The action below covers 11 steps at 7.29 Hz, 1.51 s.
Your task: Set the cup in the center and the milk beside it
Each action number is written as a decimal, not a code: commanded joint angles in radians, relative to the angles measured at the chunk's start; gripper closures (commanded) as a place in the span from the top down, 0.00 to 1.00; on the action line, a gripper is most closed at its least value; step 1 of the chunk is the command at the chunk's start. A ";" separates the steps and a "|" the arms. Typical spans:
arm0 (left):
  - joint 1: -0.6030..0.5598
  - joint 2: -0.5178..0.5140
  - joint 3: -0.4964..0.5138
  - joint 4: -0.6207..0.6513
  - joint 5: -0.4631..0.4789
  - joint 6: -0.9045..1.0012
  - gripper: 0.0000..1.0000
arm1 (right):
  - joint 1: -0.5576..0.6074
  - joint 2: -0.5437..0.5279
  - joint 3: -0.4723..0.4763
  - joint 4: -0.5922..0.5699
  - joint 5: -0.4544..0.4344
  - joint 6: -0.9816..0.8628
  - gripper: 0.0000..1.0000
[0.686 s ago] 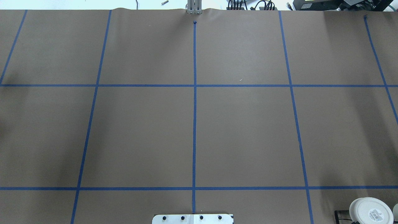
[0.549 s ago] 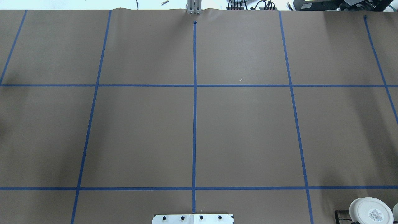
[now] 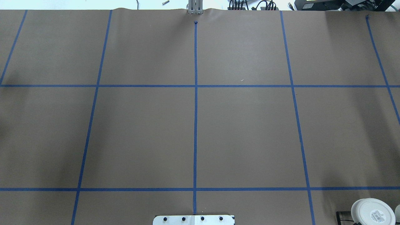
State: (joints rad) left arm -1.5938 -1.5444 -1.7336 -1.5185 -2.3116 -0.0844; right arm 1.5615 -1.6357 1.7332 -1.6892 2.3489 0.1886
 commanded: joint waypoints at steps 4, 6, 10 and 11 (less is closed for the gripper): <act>0.002 -0.011 -0.003 0.007 -0.002 -0.002 0.98 | 0.000 0.005 0.000 0.003 0.012 -0.001 1.00; 0.006 -0.022 -0.021 0.001 -0.015 -0.003 0.98 | 0.000 0.007 0.017 0.005 0.003 0.000 1.00; 0.009 -0.049 0.012 -0.023 0.001 -0.012 0.98 | -0.008 0.016 0.006 0.006 0.006 0.002 1.00; 0.009 -0.059 0.052 -0.029 0.003 -0.003 0.98 | -0.006 0.017 -0.003 0.006 0.006 0.002 1.00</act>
State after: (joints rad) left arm -1.5847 -1.5944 -1.7195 -1.5398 -2.3147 -0.0911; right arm 1.5545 -1.6158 1.7396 -1.6841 2.3544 0.1897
